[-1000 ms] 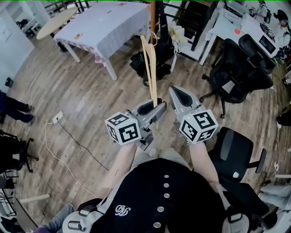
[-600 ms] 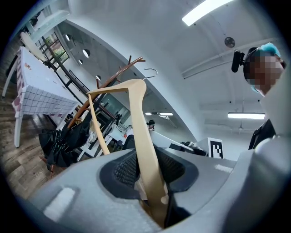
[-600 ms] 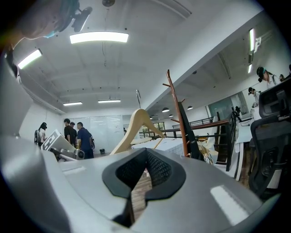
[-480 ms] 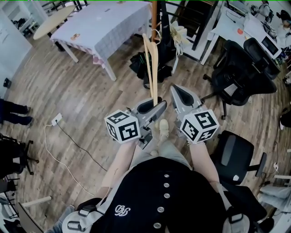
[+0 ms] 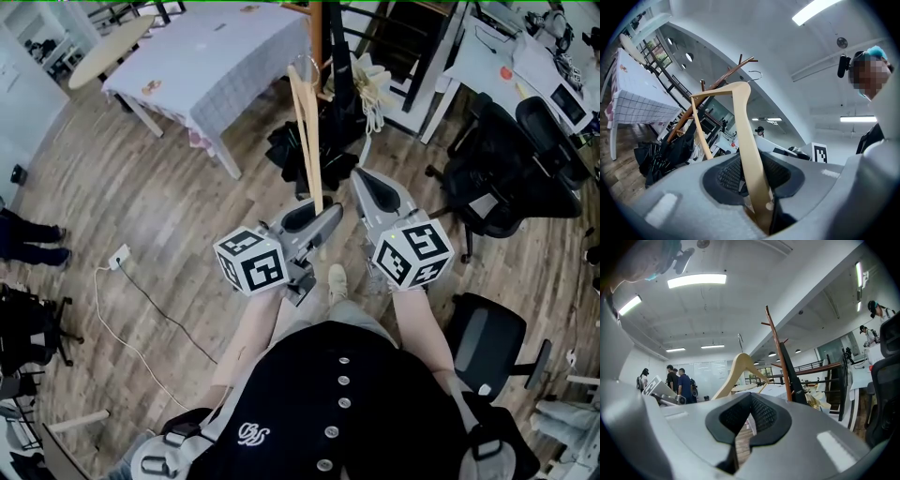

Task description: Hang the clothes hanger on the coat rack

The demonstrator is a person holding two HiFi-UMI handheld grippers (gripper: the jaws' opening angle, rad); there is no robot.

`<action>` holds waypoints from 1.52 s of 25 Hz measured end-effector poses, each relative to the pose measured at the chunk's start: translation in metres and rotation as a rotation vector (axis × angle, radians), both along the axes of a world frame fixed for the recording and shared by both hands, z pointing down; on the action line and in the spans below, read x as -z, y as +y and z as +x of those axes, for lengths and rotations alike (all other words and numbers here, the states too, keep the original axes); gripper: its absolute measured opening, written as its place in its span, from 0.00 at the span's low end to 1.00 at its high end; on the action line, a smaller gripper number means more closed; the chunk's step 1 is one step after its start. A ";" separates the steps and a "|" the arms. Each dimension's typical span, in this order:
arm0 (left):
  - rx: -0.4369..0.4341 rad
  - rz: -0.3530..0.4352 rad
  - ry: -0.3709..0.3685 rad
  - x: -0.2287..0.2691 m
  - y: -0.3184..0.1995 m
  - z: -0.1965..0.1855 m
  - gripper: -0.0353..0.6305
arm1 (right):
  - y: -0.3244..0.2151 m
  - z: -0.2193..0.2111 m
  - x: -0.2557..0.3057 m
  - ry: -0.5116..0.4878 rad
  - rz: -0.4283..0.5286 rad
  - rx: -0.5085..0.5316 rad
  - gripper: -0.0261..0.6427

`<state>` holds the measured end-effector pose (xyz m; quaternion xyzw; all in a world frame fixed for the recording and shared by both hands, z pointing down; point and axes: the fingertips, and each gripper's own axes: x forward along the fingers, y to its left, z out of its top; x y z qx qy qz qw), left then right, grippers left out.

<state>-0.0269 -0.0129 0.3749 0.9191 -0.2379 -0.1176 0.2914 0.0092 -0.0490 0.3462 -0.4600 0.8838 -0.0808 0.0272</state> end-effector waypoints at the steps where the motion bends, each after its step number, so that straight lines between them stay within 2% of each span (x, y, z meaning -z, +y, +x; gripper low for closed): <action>1: 0.001 0.002 -0.003 0.001 -0.010 0.003 0.24 | -0.010 0.003 0.001 -0.003 0.001 0.002 0.04; 5: 0.013 0.021 -0.025 0.007 -0.048 0.015 0.24 | -0.051 0.012 0.009 -0.015 0.010 0.020 0.04; 12: 0.059 -0.002 0.006 0.010 -0.108 0.024 0.24 | -0.111 0.020 0.021 -0.042 0.015 0.063 0.04; 22: 0.116 -0.004 -0.006 0.008 -0.181 0.038 0.24 | -0.179 0.030 0.022 -0.045 0.021 0.123 0.04; 29: 0.131 0.004 0.003 0.012 -0.205 0.053 0.24 | -0.210 0.036 0.016 -0.053 0.006 0.149 0.04; 38: 0.151 -0.032 -0.011 -0.002 -0.220 0.041 0.24 | -0.228 0.031 0.002 -0.069 -0.024 0.152 0.04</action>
